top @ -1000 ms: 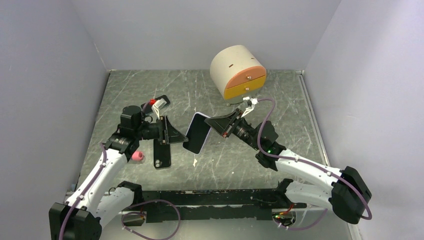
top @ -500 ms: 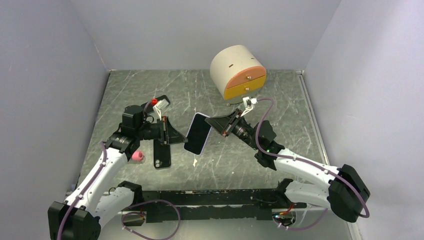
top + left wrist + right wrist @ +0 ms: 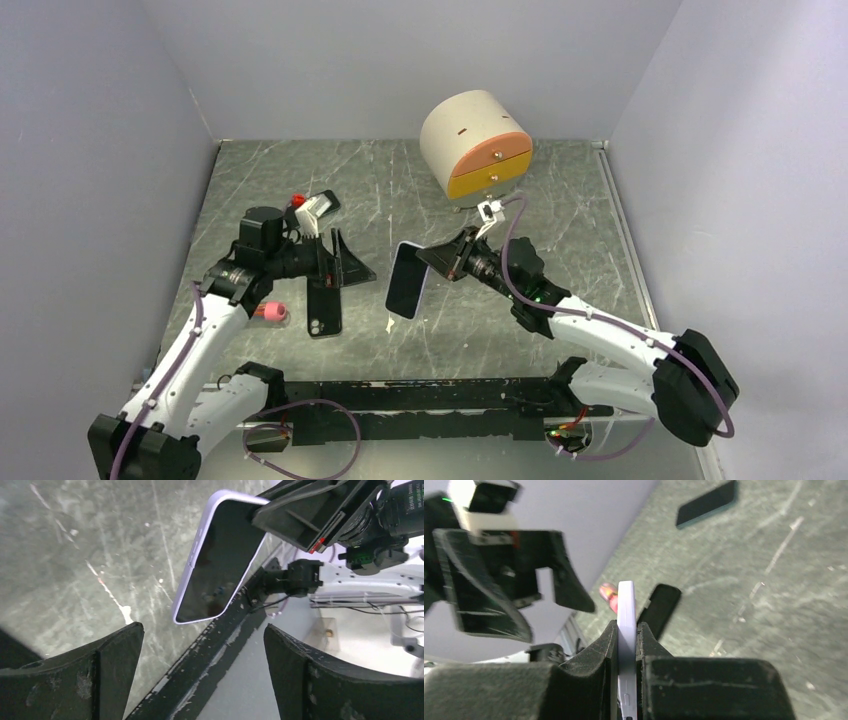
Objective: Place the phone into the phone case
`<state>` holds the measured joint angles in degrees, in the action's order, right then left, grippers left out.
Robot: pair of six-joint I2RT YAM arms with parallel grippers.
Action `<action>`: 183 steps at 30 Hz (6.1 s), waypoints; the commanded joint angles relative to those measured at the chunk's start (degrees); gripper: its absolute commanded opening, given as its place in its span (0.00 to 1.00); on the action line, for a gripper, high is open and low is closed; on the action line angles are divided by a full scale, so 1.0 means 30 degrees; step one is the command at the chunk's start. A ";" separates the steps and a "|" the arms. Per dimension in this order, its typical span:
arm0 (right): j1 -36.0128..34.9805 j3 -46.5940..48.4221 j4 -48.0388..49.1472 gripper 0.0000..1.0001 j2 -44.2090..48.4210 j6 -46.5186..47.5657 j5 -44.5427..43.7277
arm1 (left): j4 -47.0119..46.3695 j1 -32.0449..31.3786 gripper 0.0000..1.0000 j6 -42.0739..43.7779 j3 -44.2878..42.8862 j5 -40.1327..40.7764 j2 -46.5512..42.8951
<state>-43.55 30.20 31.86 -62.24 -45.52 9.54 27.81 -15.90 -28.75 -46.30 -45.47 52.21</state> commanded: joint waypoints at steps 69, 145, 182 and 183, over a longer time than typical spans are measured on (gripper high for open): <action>-0.0688 0.7532 -0.7484 0.10 -1.3218 0.3501 0.2763 | 0.3337 -0.0002 0.94 0.2625 -0.1382 0.7685 -0.3196; -0.0659 0.2777 -0.8964 0.99 0.0513 0.3751 -0.0164 | 0.2362 -0.3517 0.03 0.5476 -0.2321 1.4975 1.0448; -0.0277 0.5815 -0.4464 0.39 -0.8262 0.1713 0.5015 | -0.0130 -0.5413 0.03 1.4769 -0.0035 0.9010 0.5485; -0.0264 0.5894 -0.4305 0.37 -0.8445 0.1628 0.5128 | -0.0105 -0.5403 0.03 1.4770 -0.0060 0.9021 0.5480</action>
<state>-44.38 44.66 13.56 -86.08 -38.61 22.33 29.47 -31.86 14.11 -46.70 -16.27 70.59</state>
